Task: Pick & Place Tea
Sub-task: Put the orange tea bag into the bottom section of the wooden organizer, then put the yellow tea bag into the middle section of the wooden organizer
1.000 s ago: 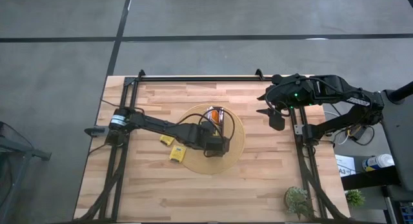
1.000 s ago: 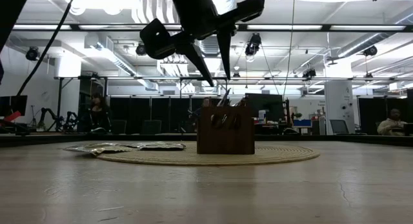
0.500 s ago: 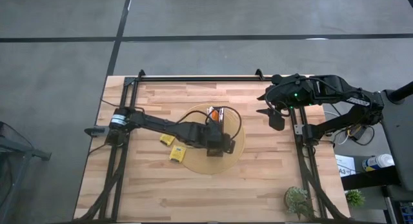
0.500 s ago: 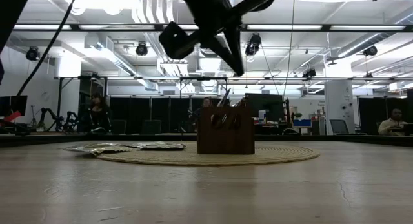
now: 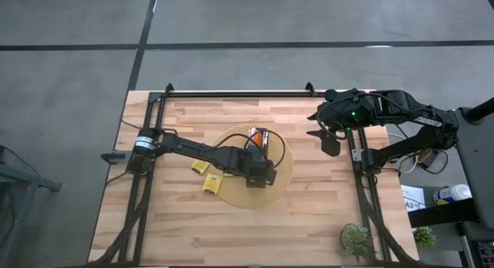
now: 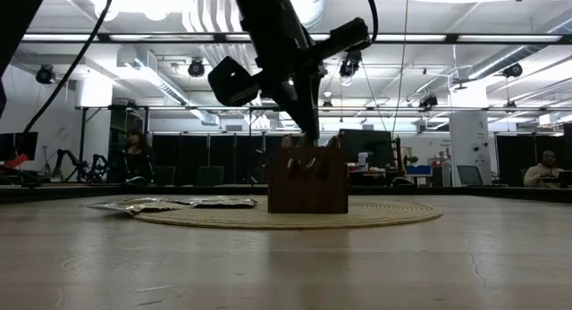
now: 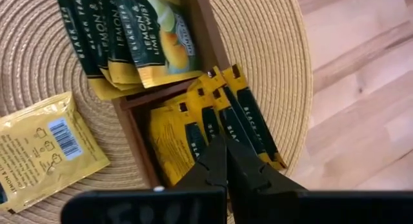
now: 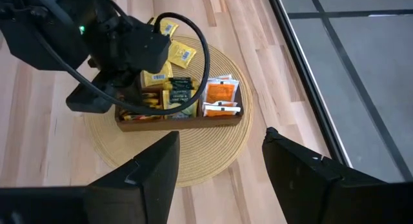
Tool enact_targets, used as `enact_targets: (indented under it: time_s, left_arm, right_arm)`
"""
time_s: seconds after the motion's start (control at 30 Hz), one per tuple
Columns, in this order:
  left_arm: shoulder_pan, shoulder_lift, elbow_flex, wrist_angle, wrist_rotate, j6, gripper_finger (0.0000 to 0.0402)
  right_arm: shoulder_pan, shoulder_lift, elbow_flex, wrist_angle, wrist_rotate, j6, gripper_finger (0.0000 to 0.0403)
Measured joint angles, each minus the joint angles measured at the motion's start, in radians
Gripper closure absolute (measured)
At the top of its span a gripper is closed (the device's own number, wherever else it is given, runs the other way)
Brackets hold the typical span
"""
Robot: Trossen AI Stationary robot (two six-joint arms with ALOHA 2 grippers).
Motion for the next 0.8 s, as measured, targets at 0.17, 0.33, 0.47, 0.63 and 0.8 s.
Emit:
enact_targets:
  time_s: [0.17,0.33,0.47,0.63,0.8]
  left_arm:
    - [0.000,0.000,0.000,-0.002,0.000,-0.002,0.0401]
    - [0.000,-0.023,0.000,0.003,-0.004,-0.001,0.0401]
    - [0.000,-0.053,0.002,0.003,-0.020,0.014,0.0401]
    - [0.000,-0.113,0.000,-0.017,-0.110,0.043,0.0401]
    - [0.000,-0.184,0.000,-0.167,-0.247,0.089,0.0401]
  right_arm:
    - [0.000,0.000,0.000,0.002,0.001,0.002,0.0183]
    - [0.000,0.000,0.000,0.002,0.001,0.003,0.0183]
    - [0.000,0.000,0.000,0.004,0.001,0.001,0.0183]
    - [0.000,0.000,-0.003,0.009,0.002,-0.001,0.0183]
    - [0.000,0.000,-0.015,0.014,0.003,0.003,0.0183]
